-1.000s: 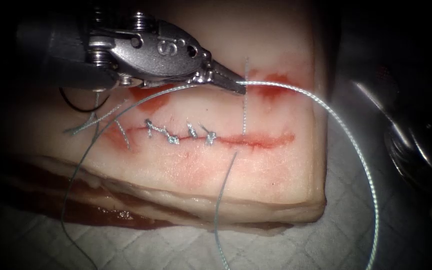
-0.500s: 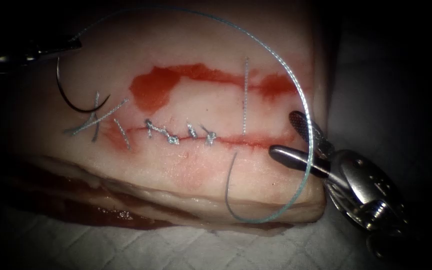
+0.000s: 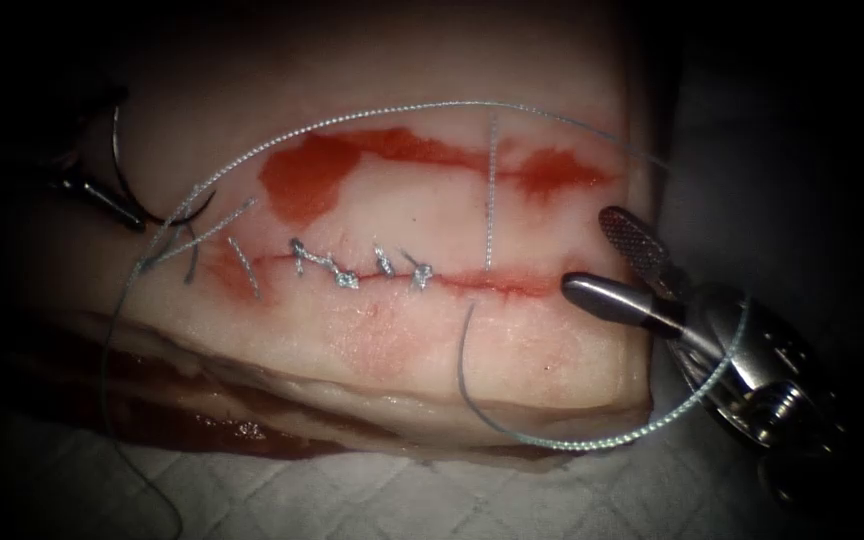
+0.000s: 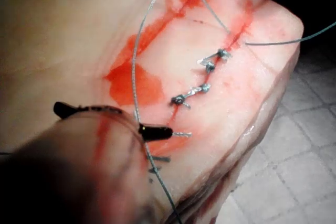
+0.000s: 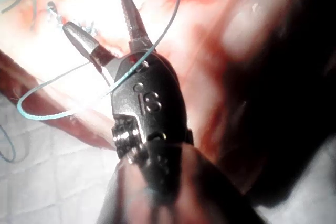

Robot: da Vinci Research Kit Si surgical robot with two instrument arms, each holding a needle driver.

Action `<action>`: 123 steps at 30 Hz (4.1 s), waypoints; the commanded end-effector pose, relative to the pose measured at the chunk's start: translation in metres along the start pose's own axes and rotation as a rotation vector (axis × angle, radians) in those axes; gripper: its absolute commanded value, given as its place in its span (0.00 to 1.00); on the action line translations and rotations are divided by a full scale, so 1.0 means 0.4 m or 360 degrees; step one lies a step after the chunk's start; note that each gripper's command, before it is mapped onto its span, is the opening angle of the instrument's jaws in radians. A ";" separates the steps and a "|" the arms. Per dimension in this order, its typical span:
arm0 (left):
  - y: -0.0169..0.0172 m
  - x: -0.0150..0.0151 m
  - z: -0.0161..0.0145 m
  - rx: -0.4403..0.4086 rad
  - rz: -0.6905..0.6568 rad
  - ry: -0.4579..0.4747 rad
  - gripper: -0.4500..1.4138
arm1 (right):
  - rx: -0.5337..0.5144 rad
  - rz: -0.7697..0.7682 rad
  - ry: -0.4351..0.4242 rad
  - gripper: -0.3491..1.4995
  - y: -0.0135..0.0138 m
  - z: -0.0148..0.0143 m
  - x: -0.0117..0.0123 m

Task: Wound Closure
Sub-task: Grab onto the long end of the thread using the left grasper, then loop the thread counterclockwise aorund the right tool twice

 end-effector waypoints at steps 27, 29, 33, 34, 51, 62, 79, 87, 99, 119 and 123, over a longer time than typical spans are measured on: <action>0.0061 -0.0619 0.0369 0.0507 0.0757 0.0225 0.70 | 0.0005 -0.0006 -0.0013 0.79 0.0011 0.0026 0.0023; 0.0060 -0.0610 0.0413 0.0538 0.0814 0.0238 0.66 | 0.0005 -0.0006 -0.0013 0.79 0.0011 0.0026 0.0023; 0.0053 -0.0607 0.0471 0.0565 0.0796 0.0234 0.66 | 0.0006 -0.0008 -0.0014 0.79 0.0012 0.0026 0.0025; 0.0047 -0.0604 0.0496 0.0585 0.0789 0.0232 0.66 | 0.0006 -0.0008 -0.0015 0.79 0.0012 0.0026 0.0026; 0.0019 -0.0573 0.0557 0.0650 0.0481 0.0316 0.00 | 0.0006 -0.0010 -0.0016 0.80 0.0012 0.0026 0.0029; -0.0054 -0.0484 0.0280 0.0287 0.0115 0.0037 0.00 | -0.0007 -0.0017 -0.0007 0.69 0.0032 0.0046 0.0041; -0.0281 -0.0186 0.0186 0.0054 -0.0670 0.0000 0.00 | -0.0772 -0.0020 -0.0204 0.61 0.0201 0.0140 0.0082; -0.0356 -0.0132 0.0197 0.0196 -0.0680 0.0057 0.00 | -0.0457 -0.0092 -0.0300 0.65 0.0192 0.0173 0.0044; -0.0541 -0.0290 0.0153 0.0445 -0.0090 0.0780 0.00 | 0.0213 -0.0742 -0.0087 0.13 0.0143 0.0219 0.0063; -0.0200 -0.0628 0.0100 0.0315 0.0079 0.0423 0.00 | -0.0821 -0.0982 -0.0045 0.72 0.0256 0.0255 0.0235; -0.0174 -0.0573 0.0216 0.0283 0.0076 0.0434 0.00 | -0.0805 -0.0854 -0.0122 0.71 0.0257 0.0256 0.0208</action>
